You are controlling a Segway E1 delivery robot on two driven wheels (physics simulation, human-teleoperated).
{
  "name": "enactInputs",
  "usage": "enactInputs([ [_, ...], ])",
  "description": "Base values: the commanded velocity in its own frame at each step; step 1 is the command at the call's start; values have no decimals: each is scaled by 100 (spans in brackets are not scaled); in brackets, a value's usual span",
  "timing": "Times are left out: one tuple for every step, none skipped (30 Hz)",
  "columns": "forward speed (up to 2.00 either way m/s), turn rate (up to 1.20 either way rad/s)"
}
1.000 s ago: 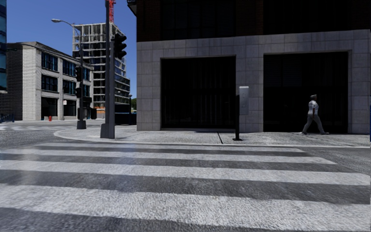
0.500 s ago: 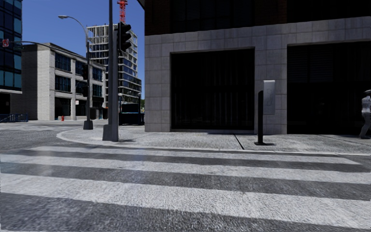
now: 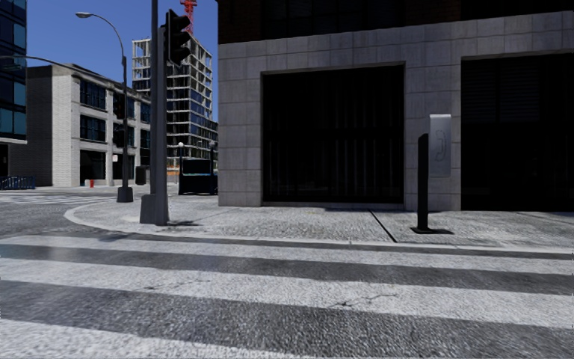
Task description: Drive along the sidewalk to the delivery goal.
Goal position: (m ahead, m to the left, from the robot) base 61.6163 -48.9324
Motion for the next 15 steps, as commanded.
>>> enactInputs([
  [147,0],
  [149,0],
  [149,0],
  [150,0],
  [152,0],
  [153,0],
  [153,0],
  [154,0],
  [154,0],
  [154,0],
  [154,0],
  [154,0],
  [154,0],
  [154,0],
  [154,0],
])
